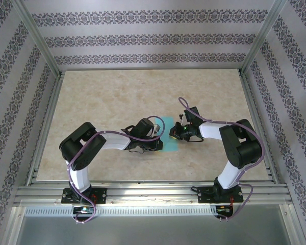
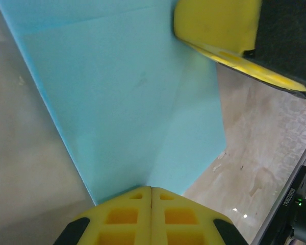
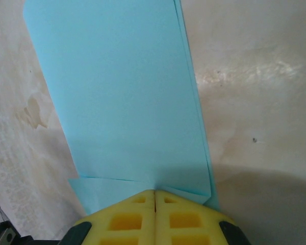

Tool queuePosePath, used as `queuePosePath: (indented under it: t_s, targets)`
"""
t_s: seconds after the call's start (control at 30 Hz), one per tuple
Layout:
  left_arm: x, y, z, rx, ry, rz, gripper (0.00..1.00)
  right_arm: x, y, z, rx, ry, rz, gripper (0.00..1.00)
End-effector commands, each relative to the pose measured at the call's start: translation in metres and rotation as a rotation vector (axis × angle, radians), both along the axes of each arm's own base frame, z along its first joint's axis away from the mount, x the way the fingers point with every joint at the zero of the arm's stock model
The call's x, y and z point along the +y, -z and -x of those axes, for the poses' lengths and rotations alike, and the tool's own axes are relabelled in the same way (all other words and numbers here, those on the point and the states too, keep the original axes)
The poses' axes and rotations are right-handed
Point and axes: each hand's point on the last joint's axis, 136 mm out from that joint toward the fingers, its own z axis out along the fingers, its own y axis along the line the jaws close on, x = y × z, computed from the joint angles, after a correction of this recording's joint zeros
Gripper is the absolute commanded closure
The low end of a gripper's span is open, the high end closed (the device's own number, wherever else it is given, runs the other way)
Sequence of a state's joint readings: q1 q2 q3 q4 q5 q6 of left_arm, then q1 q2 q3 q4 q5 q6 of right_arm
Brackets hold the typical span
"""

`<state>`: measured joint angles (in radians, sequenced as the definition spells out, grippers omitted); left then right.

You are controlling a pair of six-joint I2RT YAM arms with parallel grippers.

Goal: Fold a paper plane with a square sheet of paper (pick it up from the middle)
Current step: Fold the triangle a second time at the center of the table.

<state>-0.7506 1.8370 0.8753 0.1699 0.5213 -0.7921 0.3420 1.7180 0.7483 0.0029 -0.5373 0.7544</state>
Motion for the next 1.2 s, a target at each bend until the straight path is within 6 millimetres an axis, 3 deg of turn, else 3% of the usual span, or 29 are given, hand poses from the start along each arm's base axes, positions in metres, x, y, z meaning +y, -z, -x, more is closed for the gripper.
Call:
queuePosePath:
  t_s: [0.0, 0.1, 0.33, 0.6, 1.17]
  targets:
    - [-0.009, -0.028, -0.018, -0.057, -0.007, 0.023, 1.00, -0.017, 0.025, 0.013, 0.074, 0.018, 0.093, 1.00]
    - [-0.021, -0.029, -0.026, -0.056, 0.009, 0.047, 1.00, -0.018, 0.026, 0.014, 0.075, 0.022, 0.108, 1.00]
    - [-0.024, 0.002, -0.034, 0.028, -0.028, -0.025, 1.00, -0.017, 0.025, 0.015, 0.079, 0.016, 0.112, 1.00]
    - [0.000, 0.027, -0.003, 0.112, -0.003, -0.097, 1.00, -0.020, 0.031, 0.018, 0.093, 0.018, 0.131, 1.00]
    - [0.035, 0.027, 0.041, 0.148, 0.024, -0.112, 0.97, -0.024, 0.032, 0.019, 0.097, 0.014, 0.165, 1.00]
